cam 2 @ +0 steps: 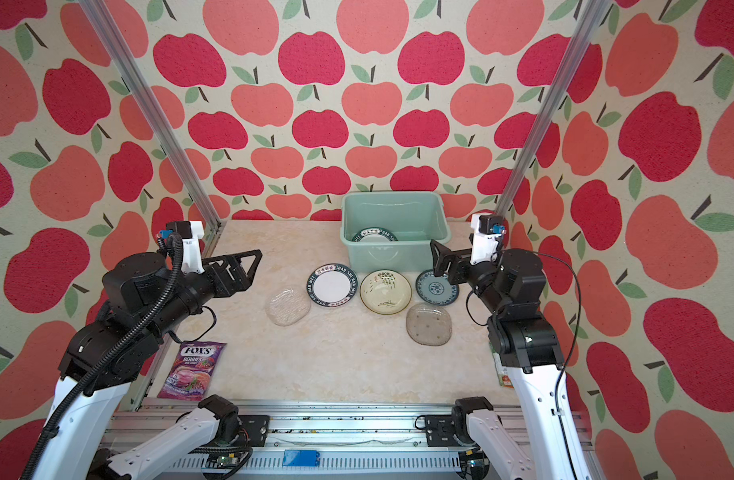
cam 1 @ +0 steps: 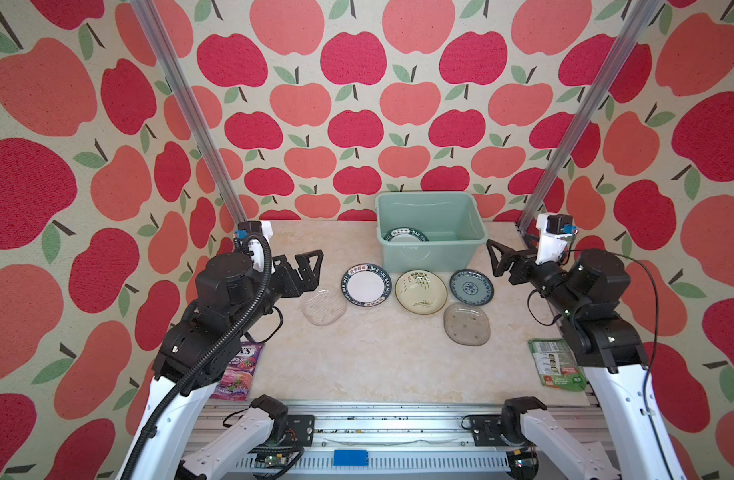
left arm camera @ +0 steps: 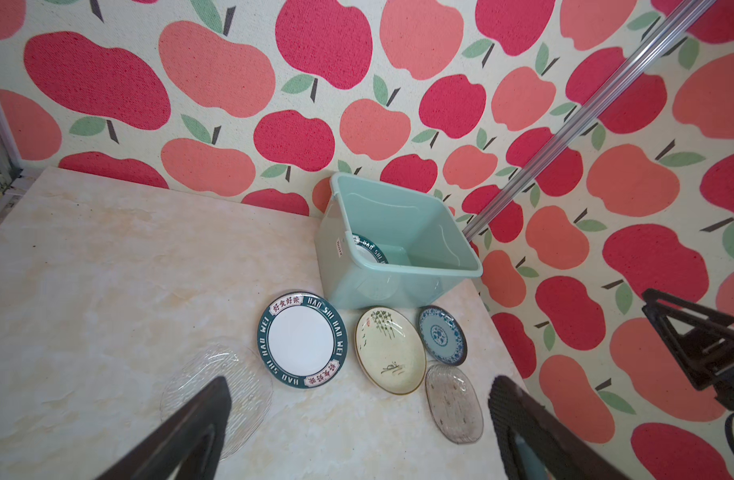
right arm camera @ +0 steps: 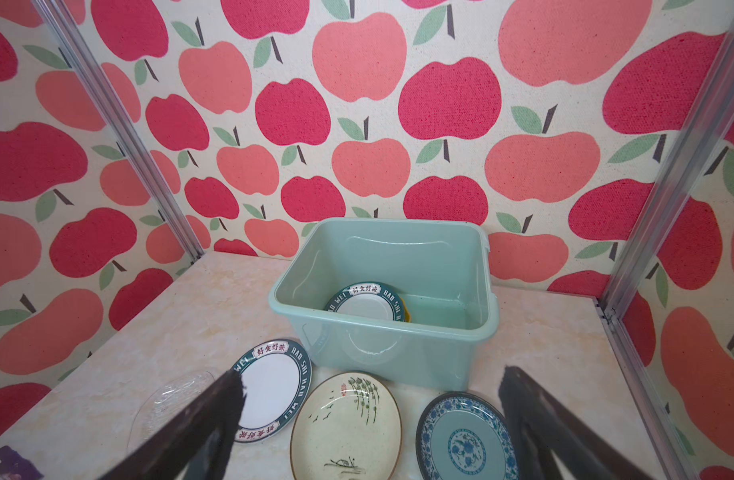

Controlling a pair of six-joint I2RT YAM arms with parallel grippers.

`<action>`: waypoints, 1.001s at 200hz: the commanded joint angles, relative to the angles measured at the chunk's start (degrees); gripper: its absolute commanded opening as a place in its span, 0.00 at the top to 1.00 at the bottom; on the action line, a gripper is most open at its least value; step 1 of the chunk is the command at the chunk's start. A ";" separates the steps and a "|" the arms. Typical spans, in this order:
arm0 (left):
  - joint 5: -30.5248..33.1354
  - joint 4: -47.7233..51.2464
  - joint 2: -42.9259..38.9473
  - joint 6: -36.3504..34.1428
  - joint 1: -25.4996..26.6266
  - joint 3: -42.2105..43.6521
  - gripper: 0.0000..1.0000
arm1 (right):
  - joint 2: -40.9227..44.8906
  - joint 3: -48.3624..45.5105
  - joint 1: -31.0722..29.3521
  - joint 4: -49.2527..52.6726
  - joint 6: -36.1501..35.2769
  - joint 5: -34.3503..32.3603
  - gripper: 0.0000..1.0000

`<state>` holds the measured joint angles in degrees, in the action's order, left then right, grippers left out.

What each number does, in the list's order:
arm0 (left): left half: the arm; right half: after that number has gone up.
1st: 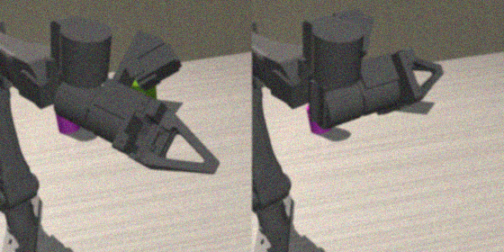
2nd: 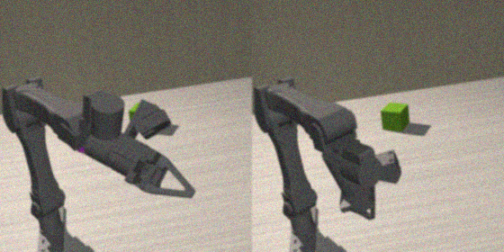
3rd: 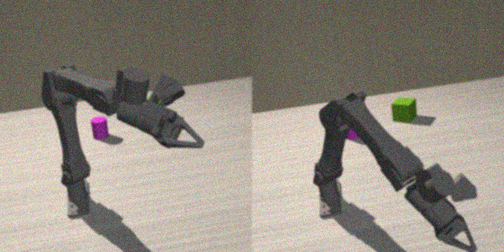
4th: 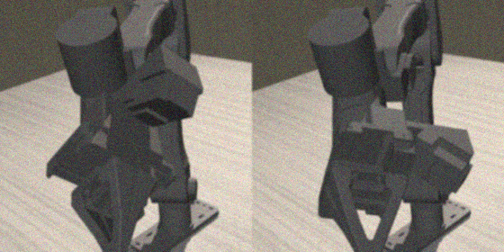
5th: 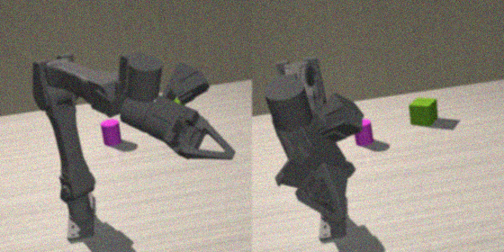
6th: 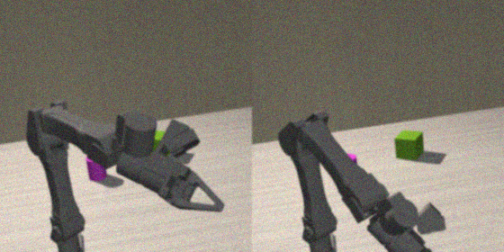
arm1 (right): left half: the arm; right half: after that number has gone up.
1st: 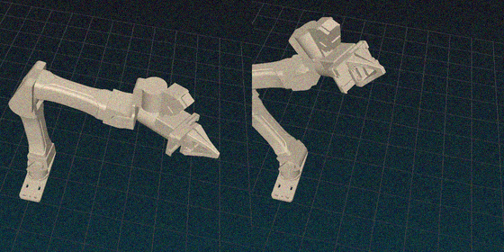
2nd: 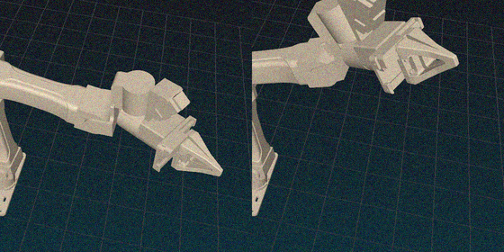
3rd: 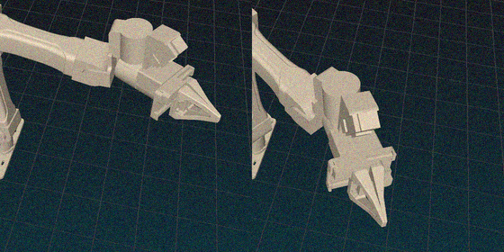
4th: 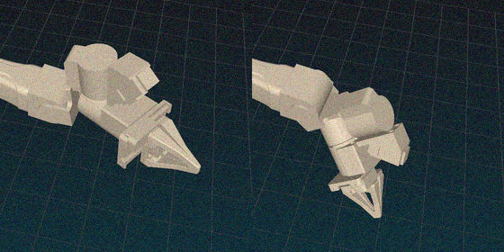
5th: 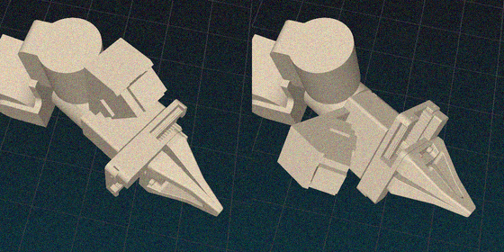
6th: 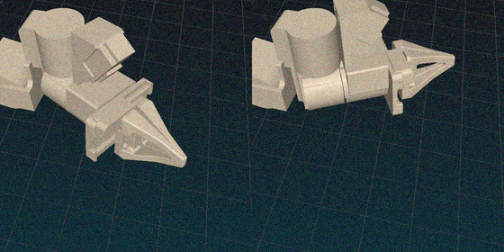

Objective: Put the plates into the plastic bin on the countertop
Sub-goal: 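Move the right gripper toward the nearer green-rimmed plate while the left approaches it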

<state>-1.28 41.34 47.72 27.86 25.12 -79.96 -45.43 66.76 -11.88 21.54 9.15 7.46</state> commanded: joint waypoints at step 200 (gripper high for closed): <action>-24.11 -19.62 12.97 18.40 -29.51 16.82 0.01 | -3.53 -19.93 -31.19 -21.19 42.47 -19.33 0.01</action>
<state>-24.77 16.29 56.49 51.07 -4.12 -58.19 -44.91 48.40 -34.74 5.34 45.82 0.82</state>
